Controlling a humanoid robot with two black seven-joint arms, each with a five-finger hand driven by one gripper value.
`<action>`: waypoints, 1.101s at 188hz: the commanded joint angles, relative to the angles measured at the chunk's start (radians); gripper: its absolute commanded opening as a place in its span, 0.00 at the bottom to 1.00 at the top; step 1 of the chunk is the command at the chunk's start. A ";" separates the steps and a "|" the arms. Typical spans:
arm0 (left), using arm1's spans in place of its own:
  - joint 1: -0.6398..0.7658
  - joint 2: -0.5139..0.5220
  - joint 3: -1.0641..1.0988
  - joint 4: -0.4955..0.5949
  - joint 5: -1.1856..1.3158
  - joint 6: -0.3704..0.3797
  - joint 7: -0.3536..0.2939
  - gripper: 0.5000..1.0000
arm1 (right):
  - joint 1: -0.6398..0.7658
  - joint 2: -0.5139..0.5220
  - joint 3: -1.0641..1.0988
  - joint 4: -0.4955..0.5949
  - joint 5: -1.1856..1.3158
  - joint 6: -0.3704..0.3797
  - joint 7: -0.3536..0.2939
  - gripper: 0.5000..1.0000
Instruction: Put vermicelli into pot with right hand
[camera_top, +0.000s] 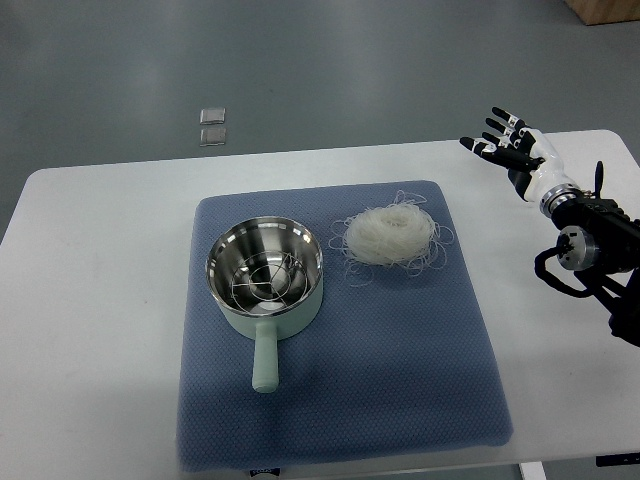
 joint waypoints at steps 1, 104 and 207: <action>0.000 0.000 -0.001 0.000 -0.001 0.001 -0.001 1.00 | -0.002 0.000 -0.002 -0.001 -0.002 0.001 -0.001 0.84; 0.000 0.000 -0.001 0.003 0.001 0.000 -0.001 1.00 | 0.005 -0.003 -0.022 0.004 -0.014 0.003 -0.001 0.84; 0.000 0.000 0.000 0.002 0.001 0.000 -0.001 1.00 | 0.006 -0.014 -0.023 0.016 -0.219 0.075 0.000 0.84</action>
